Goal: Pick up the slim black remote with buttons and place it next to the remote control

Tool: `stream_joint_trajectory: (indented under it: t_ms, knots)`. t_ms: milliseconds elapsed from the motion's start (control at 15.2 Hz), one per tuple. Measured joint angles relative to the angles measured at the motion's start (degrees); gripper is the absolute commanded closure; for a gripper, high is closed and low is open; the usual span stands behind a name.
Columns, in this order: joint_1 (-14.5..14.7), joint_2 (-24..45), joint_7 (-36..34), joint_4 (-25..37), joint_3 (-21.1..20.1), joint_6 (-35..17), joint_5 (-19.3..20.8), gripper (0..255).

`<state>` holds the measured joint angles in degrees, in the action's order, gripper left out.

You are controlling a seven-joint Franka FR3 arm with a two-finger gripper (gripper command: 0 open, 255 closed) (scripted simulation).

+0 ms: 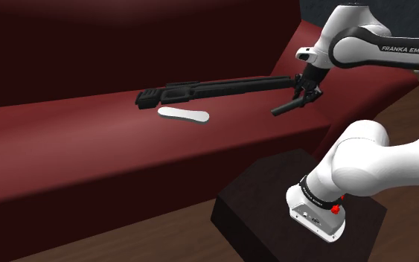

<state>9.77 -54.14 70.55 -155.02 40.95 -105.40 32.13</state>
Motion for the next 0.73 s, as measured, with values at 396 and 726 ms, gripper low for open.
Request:
stream_joint_trajectory:
  t_ms: [396, 726]
  knots:
    - [4.13, -0.78, -8.86, -3.55, -7.79, -0.93, -5.71, 255]
    - [9.87, 2.02, -16.6, -3.81, -13.94, -3.15, -11.36, 255]
